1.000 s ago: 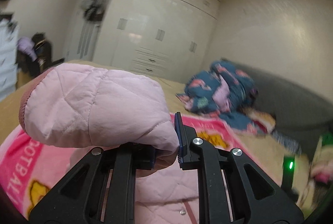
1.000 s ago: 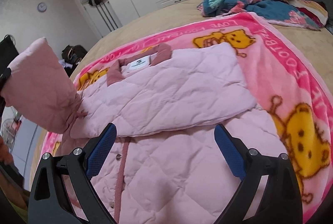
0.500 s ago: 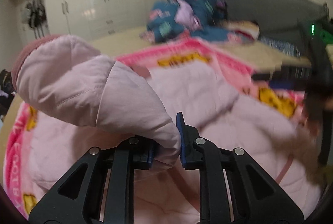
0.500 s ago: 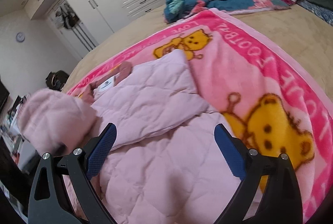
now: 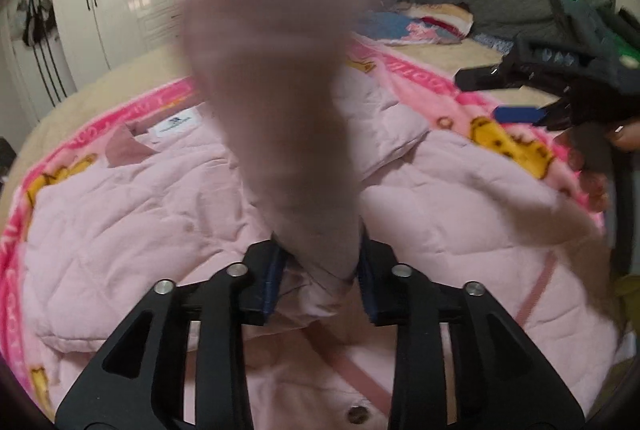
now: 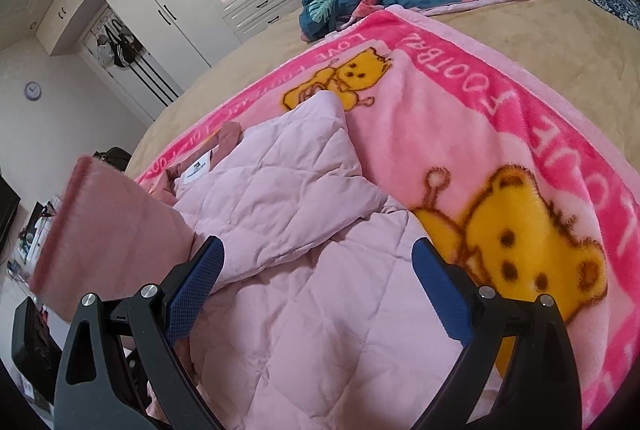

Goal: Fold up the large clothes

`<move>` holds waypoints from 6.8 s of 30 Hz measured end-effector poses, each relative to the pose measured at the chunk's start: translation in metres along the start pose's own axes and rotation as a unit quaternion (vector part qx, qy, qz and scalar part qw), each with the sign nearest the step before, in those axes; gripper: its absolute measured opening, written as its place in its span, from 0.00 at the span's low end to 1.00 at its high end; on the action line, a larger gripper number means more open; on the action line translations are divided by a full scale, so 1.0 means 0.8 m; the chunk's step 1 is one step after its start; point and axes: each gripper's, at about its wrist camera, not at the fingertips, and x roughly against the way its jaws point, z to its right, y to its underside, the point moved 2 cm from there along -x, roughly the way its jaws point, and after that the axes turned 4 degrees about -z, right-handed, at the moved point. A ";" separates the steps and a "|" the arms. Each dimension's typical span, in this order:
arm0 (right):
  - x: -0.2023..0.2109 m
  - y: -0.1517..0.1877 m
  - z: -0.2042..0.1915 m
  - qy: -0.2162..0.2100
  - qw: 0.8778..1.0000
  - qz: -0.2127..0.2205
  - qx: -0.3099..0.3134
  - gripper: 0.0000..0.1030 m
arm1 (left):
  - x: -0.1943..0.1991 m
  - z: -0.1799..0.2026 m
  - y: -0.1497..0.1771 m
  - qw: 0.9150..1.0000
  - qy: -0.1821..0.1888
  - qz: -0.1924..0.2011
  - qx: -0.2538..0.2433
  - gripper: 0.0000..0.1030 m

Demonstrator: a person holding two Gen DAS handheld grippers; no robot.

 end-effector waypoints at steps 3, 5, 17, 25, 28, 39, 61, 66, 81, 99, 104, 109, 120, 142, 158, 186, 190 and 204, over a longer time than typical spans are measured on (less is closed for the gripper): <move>0.001 -0.001 0.002 -0.001 1.000 0.001 -0.006 0.92 | 0.011 0.011 -0.004 0.999 0.038 0.006 -0.006 0.48; 0.003 -0.001 0.004 0.001 1.000 0.001 -0.007 0.92 | 0.012 0.022 -0.005 0.999 0.038 -0.001 -0.024 0.59; -0.006 0.015 -0.015 -0.037 0.997 -0.059 0.024 0.92 | 0.058 0.002 -0.024 0.999 0.029 0.004 -0.027 0.91; -0.034 0.058 -0.044 -0.085 0.986 -0.137 0.033 0.92 | 0.070 -0.135 -0.012 0.989 -0.055 -0.003 0.134 0.91; -0.044 0.069 -0.047 -0.086 0.985 -0.147 0.023 0.92 | 0.082 -0.177 -0.001 0.980 -0.097 -0.004 0.173 0.91; -0.066 0.079 -0.062 -0.106 0.985 -0.135 0.025 0.59 | 0.130 -0.300 0.059 0.923 -0.128 0.027 0.361 0.91; 0.022 -0.078 -0.232 -0.083 0.939 0.059 0.328 0.13 | 0.132 -0.334 0.067 0.894 -0.106 0.061 0.431 0.91; -0.024 -0.072 -0.228 -0.061 0.945 0.027 0.320 0.13 | 0.116 -0.323 0.052 0.905 -0.108 0.055 0.408 0.91; -0.090 -0.050 -0.175 -0.013 0.964 -0.037 0.265 0.17 | 0.058 -0.299 0.037 0.920 -0.093 0.027 0.379 0.91; -0.064 -0.054 -0.162 0.027 0.969 0.003 0.246 0.49 | 0.025 -0.272 0.028 0.943 -0.115 -0.023 0.311 0.91; -0.063 -0.045 -0.188 0.020 0.959 0.012 0.282 0.61 | 0.002 -0.278 0.043 0.940 -0.124 -0.059 0.313 0.91; -0.078 -0.030 -0.222 0.001 0.950 -0.006 0.313 0.64 | -0.003 -0.283 0.056 0.938 -0.122 -0.067 0.318 0.91; -0.135 -0.008 -0.287 -0.019 0.938 -0.061 0.341 0.71 | -0.004 -0.286 0.061 0.936 -0.114 -0.066 0.327 0.91; -0.227 0.023 -0.249 0.037 0.949 -0.134 0.284 0.83 | -0.001 -0.283 0.056 0.938 -0.113 -0.074 0.320 0.91; -0.183 0.016 -0.239 -0.003 0.959 -0.138 0.246 0.89 | 0.019 -0.273 0.042 0.937 -0.118 -0.079 0.319 0.91; -0.114 0.000 -0.233 -0.033 0.970 -0.104 0.217 0.89 | 0.093 -0.244 0.010 0.942 -0.129 -0.034 0.307 0.91; -0.101 -0.003 -0.235 -0.037 0.970 -0.095 0.220 0.89 | 0.110 -0.239 0.004 0.944 -0.135 -0.019 0.302 0.91; -0.027 -0.007 -0.246 -0.063 0.969 -0.040 0.237 0.89 | 0.166 -0.215 -0.012 0.947 -0.150 0.022 0.284 0.91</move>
